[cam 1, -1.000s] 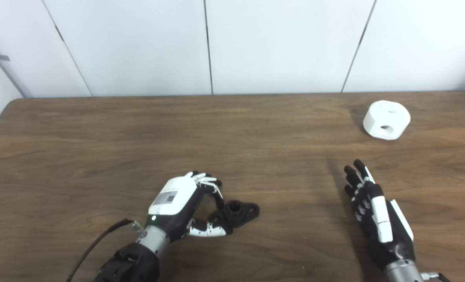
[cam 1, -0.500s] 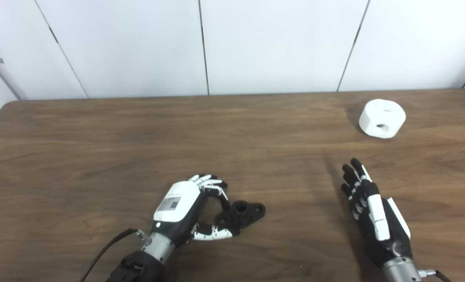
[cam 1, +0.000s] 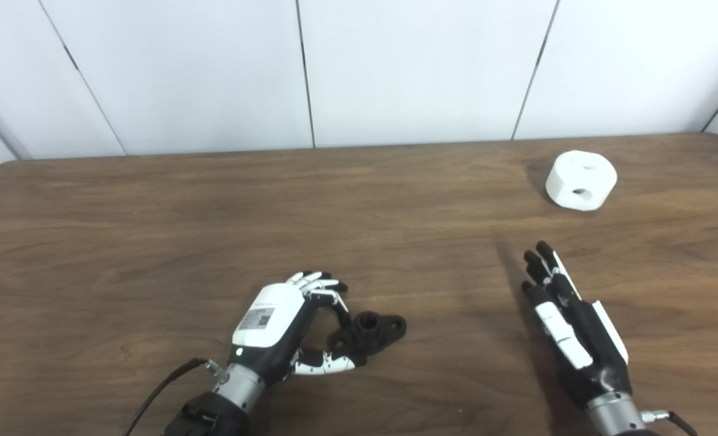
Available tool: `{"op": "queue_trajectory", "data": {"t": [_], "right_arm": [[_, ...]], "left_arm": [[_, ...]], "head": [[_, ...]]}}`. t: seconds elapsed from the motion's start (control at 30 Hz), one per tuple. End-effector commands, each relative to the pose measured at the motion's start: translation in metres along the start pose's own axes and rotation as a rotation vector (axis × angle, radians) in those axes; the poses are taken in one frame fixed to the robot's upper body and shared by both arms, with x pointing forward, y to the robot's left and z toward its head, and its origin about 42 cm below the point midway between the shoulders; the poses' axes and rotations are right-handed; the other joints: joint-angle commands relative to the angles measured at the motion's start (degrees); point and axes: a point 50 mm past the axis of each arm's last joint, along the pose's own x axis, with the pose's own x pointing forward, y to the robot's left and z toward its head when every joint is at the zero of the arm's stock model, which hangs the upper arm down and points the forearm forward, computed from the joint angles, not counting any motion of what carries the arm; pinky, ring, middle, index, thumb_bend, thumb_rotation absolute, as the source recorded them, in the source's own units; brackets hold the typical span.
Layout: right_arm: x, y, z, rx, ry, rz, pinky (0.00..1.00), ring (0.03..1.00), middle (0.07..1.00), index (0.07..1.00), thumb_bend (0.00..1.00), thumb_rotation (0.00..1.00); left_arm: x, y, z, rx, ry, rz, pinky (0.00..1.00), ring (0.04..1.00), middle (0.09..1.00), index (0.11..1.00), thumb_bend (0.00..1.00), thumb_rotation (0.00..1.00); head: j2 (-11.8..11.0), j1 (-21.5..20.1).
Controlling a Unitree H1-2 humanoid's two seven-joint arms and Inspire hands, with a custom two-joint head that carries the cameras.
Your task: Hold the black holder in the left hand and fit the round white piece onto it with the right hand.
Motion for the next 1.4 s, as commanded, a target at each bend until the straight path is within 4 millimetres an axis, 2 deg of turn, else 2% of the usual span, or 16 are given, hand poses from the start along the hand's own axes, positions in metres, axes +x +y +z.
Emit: {"op": "queue_trajectory", "data": {"t": [0.0, 0.1, 0.23, 0.37, 0.63, 0.77, 0.9, 1.03, 1.1, 1.2, 1.37], "right_arm": [[0.013, 0.004, 0.029, 0.01, -0.124, -0.019, 1.0, 0.977, 0.957, 0.982, 0.48, 0.56], [0.018, -0.002, 0.042, -0.001, -0.157, -0.043, 1.0, 0.965, 0.956, 0.993, 0.48, 0.51], [0.028, -0.013, 0.058, -0.08, -0.183, -0.068, 1.0, 0.96, 0.952, 1.0, 0.53, 0.49], [0.04, -0.019, 0.077, -0.16, -0.185, -0.083, 0.96, 0.97, 0.942, 0.986, 0.55, 0.46], [0.061, -0.033, 0.112, -0.455, -0.207, -0.151, 0.97, 0.95, 0.917, 0.951, 0.59, 0.49], [0.076, -0.047, 0.13, -0.599, -0.229, -0.184, 0.94, 0.934, 0.923, 0.939, 0.66, 0.39], [0.09, -0.06, 0.145, -0.656, -0.233, -0.201, 0.92, 0.926, 0.922, 0.88, 0.71, 0.3], [0.107, -0.077, 0.16, -0.768, -0.21, -0.186, 0.88, 0.914, 0.911, 0.853, 0.73, 0.25], [0.115, -0.085, 0.167, -0.814, -0.189, -0.174, 0.85, 0.909, 0.915, 0.863, 0.77, 0.26], [0.129, -0.097, 0.176, -0.846, -0.146, -0.166, 0.87, 0.931, 0.939, 0.894, 0.8, 0.23], [0.148, -0.11, 0.186, -0.906, -0.066, -0.161, 0.87, 0.939, 0.953, 0.907, 0.82, 0.24]], "left_arm": [[-0.012, -0.017, -0.007, 0.03, 0.024, -0.103, 0.92, 0.888, 0.802, 0.489, 0.51, 0.06], [-0.013, -0.016, -0.008, 0.032, 0.027, -0.105, 0.92, 0.887, 0.803, 0.489, 0.51, 0.06], [-0.015, -0.015, -0.008, 0.04, 0.039, -0.116, 0.93, 0.887, 0.8, 0.489, 0.51, 0.06], [-0.016, -0.015, -0.009, 0.03, 0.046, -0.119, 0.94, 0.891, 0.801, 0.489, 0.51, 0.06], [-0.014, -0.014, -0.012, 0.023, 0.048, -0.102, 0.91, 0.879, 0.796, 0.488, 0.51, 0.06], [-0.013, -0.014, -0.01, 0.032, 0.048, -0.102, 0.9, 0.878, 0.794, 0.488, 0.51, 0.06], [-0.013, -0.015, -0.007, 0.028, 0.047, -0.112, 0.9, 0.877, 0.794, 0.488, 0.52, 0.06], [-0.013, -0.017, -0.005, 0.029, 0.04, -0.111, 0.9, 0.872, 0.791, 0.488, 0.52, 0.06], [-0.013, -0.018, -0.004, 0.029, 0.041, -0.109, 0.89, 0.87, 0.791, 0.488, 0.52, 0.06], [-0.013, -0.017, -0.002, 0.025, 0.04, -0.109, 0.9, 0.872, 0.791, 0.488, 0.52, 0.06], [-0.013, -0.018, -0.001, 0.026, 0.036, -0.103, 0.89, 0.871, 0.789, 0.488, 0.52, 0.06]], "head": [[-0.21, -0.83], [-0.38, -2.22], [-0.82, -4.75], [-1.21, -6.48], [-1.27, -7.59], [-1.17, -7.87], [-1.06, -7.93], [-1.03, -7.92], [-0.95, -8.03], [-0.92, -8.17], [-0.95, -9.52]]}}
